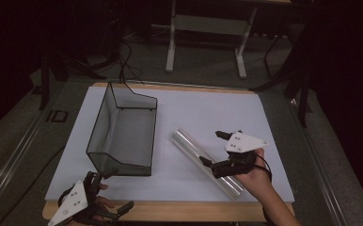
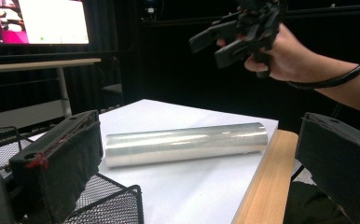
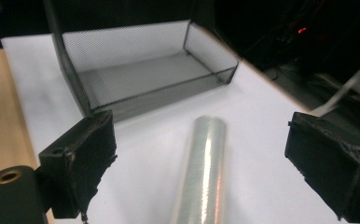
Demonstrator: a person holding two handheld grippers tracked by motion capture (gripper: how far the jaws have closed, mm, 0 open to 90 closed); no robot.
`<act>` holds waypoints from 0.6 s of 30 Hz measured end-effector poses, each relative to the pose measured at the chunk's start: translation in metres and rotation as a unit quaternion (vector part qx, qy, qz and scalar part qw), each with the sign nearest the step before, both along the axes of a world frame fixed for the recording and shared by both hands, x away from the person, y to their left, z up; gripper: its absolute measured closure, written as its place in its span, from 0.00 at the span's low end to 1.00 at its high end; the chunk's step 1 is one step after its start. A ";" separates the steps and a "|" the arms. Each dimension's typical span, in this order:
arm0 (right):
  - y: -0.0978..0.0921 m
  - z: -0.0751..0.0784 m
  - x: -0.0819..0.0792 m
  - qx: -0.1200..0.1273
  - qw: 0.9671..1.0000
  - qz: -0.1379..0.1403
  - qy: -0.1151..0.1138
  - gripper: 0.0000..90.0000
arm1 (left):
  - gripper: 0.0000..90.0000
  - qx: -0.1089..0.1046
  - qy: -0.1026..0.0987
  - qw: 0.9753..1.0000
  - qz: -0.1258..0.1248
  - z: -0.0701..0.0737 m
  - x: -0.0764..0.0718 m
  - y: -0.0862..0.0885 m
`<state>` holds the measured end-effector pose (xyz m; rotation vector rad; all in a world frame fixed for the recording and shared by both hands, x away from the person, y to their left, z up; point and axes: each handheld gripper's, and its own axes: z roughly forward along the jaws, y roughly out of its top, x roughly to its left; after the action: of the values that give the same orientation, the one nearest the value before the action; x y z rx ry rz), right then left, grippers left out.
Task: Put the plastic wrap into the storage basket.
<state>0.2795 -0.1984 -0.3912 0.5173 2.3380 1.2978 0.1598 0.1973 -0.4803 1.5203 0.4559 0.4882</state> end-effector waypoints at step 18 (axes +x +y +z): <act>0.023 -0.060 0.054 -0.114 0.981 -0.036 0.151 0.14 | 0.01 0.006 -0.002 1.000 -0.003 -0.001 -0.001 -0.002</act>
<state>0.3340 -0.1757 -0.4516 0.7602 2.6420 0.9566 0.1591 0.1956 -0.4811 1.5317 0.4457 0.4897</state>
